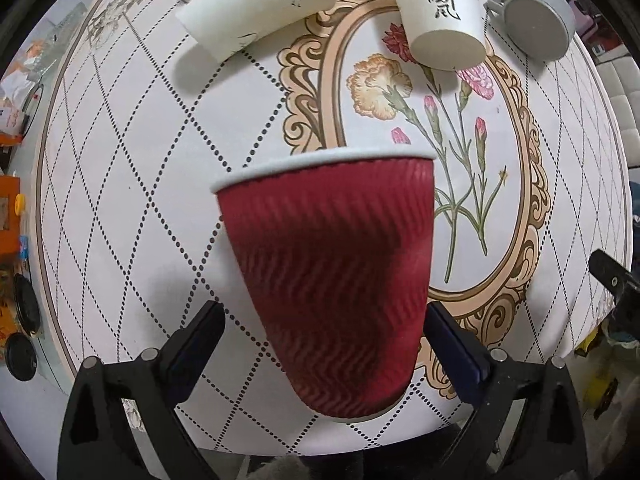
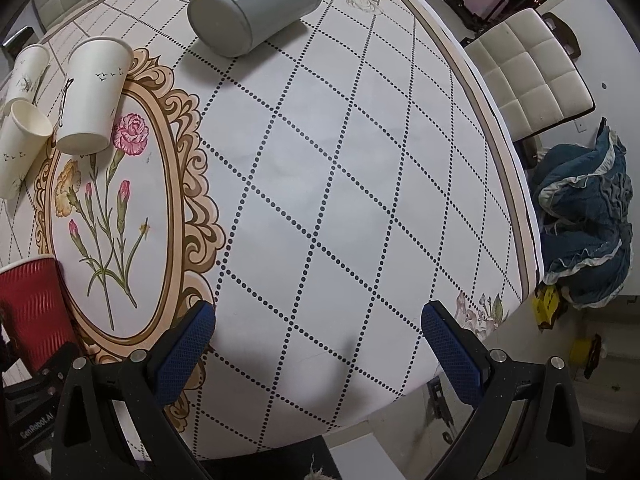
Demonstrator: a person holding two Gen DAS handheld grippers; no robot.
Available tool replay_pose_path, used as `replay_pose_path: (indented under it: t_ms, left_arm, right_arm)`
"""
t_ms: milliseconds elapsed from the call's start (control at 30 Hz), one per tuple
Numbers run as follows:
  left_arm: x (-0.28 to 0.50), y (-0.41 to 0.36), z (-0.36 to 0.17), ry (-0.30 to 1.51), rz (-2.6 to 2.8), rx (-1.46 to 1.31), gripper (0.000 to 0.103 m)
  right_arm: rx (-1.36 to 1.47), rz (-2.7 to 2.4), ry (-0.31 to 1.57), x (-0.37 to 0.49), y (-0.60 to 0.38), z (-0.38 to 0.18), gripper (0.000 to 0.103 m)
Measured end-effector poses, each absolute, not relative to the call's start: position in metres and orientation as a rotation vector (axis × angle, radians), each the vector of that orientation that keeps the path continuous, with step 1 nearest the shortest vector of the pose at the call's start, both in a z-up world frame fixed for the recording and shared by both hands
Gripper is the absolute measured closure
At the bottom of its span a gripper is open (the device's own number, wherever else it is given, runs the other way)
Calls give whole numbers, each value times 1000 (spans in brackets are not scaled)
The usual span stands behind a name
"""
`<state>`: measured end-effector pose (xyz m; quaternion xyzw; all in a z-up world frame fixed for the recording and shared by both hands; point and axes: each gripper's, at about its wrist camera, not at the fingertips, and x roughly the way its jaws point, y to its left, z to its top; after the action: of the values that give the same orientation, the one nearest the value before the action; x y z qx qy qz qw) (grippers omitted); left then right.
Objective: Flip cup upright
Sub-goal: 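Lift the red cup with the left tool and carry it toward the right tool, then grasp the red cup with the right tool while the left tool releases it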
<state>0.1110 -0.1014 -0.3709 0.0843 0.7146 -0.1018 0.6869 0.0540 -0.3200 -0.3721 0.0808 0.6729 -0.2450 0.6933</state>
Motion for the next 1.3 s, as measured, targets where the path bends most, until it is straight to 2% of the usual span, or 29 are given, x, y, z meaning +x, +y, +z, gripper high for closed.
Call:
replay_pose_path:
  t_ms: [400,733,1067,1300]
  left_arm:
    - [111,-71,-320,1525,-176,106,2]
    - [93,3,-257,1365,28,78,2]
    - [88,62,-288,1372,143,92,2]
    - [93,84,-310,1383,132,119,0]
  right_arm:
    - [190,-534,1480,48,-323,-366,0]
    - [213,-454,1461,58,-299,-359,0]
    - [178,-246,1453,89,-204,-333,0]
    - [132,-167,1471,109,-138,-338,0]
